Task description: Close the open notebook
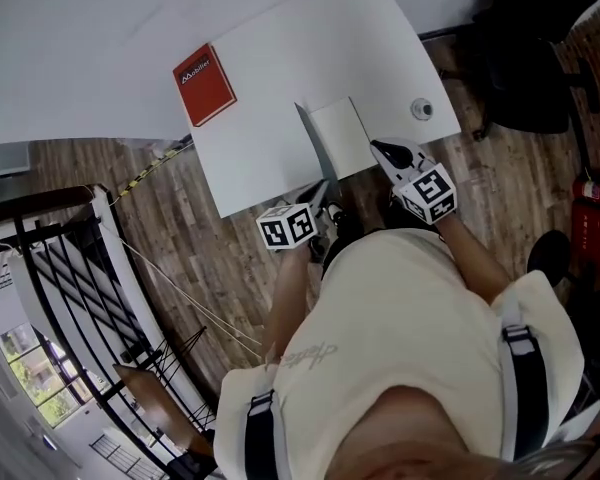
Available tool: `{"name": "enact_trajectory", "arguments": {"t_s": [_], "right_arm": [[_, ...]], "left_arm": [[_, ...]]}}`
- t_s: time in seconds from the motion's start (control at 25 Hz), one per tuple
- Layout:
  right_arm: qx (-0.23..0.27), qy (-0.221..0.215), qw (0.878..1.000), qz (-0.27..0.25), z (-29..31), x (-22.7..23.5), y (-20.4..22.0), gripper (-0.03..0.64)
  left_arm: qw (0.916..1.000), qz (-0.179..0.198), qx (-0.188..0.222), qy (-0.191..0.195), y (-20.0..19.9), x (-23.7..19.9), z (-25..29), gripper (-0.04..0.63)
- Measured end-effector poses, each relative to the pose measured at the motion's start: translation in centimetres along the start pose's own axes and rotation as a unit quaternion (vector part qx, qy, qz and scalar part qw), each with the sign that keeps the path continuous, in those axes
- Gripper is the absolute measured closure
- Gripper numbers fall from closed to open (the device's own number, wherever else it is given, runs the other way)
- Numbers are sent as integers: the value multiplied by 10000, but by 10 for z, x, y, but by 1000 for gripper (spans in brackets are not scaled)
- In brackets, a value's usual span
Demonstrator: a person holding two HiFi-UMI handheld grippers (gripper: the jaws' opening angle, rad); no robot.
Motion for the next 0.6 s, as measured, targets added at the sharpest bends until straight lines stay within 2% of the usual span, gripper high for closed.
{"name": "enact_trajectory", "arguments": {"t_s": [0.24,0.44,0.6], "right_arm": [[-197,-410,9975,-539,-4,16,-1,611],[-231,-575,9978,-252,-14,30,4,611],[-306,-684,9965,-362,-19,42,6,611]], "left_arm": [[9997,94,-88,-211,11,17,26,571],[9988,274,-113,-381,19,32,44,571],[9980,294,-66,-552,25,38,57,571]]}}
Point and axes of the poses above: the fingertips, and each gripper's own axes: z forward along the fingers, x to its right, y out of its underside, the point moved 6 cm from there along -z, backward along the fingers, and after that the axes turned 14 degrees about x, right-handed, at the moved point
